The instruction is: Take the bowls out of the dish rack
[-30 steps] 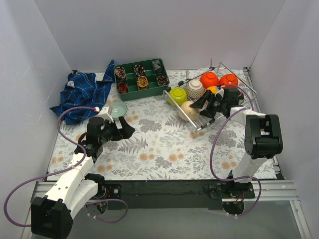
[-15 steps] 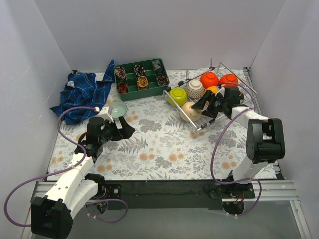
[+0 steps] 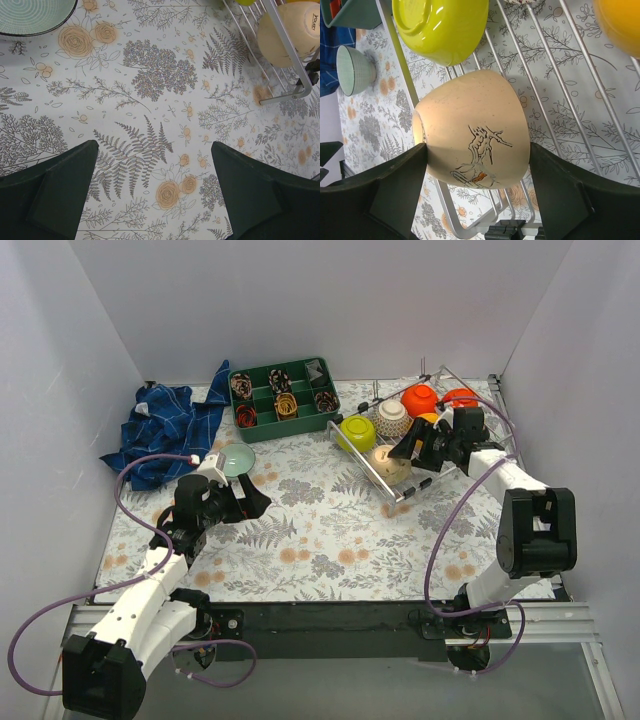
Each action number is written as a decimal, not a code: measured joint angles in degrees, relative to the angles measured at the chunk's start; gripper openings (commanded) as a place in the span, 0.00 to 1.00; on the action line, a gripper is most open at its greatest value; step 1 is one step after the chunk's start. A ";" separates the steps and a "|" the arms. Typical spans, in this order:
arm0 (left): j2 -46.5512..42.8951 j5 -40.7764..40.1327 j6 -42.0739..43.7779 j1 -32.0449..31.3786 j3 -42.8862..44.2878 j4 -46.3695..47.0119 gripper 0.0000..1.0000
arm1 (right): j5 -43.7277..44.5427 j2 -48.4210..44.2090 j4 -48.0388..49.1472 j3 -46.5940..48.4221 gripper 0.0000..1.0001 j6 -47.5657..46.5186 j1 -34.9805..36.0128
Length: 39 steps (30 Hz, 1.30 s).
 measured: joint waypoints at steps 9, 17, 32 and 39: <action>0.00 0.00 0.00 -0.07 0.00 0.00 0.98 | 1.22 -1.36 -2.62 1.57 0.01 -2.97 0.02; 0.00 0.00 0.00 -0.24 0.00 0.00 0.98 | 1.49 -1.33 -3.72 1.97 0.01 -4.04 0.07; 0.00 0.00 0.00 -0.35 0.00 0.00 0.98 | -0.90 0.24 0.11 2.86 0.01 -3.78 -2.93; 0.00 0.00 -0.02 -0.35 0.00 0.00 0.98 | -1.92 0.26 0.85 2.86 0.01 -4.37 -3.48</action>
